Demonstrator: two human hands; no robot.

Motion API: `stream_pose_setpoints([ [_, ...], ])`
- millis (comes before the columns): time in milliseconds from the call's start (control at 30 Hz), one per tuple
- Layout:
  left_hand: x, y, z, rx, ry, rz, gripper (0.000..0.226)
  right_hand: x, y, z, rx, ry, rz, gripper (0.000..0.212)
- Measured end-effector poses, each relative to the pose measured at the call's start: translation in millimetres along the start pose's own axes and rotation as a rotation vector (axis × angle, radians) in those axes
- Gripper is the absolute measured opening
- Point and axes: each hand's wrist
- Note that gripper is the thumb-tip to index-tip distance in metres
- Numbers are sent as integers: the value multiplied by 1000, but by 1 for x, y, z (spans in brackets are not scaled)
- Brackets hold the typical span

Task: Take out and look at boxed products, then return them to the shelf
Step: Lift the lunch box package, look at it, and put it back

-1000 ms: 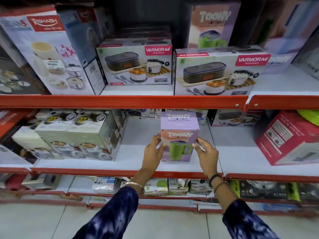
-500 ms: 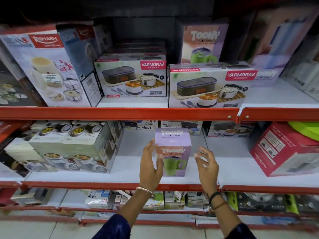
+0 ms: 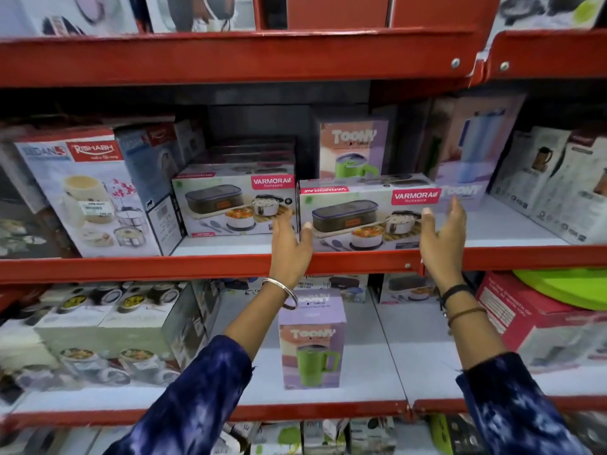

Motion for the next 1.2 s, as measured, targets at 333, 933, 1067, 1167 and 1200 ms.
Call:
stream_pose_setpoints([
  [333, 15, -8, -28, 154, 95, 105, 33, -19, -15, -17, -86, -389, 90, 25],
  [933, -6, 64, -120, 255, 169, -21, 23, -31, 63, -21, -284, -540, 35, 17],
  [1067, -11, 73, -123, 260, 184, -60, 27, -28, 73, -20, -296, -517, 63, 58],
  [1167, -15, 76, -123, 263, 189, -68, 28, -26, 76, -21, -295, -511, 59, 61],
  [1200, -15, 77, -124, 266, 187, -67, 28, -27, 78, -22, -296, -508, 51, 61],
])
Point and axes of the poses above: each hand's wrist, its own y-axis away from the middle knuckle, its own z-axis out of the palm, x = y × z, and after that the axes turned 3 degrees about -y, right-handed
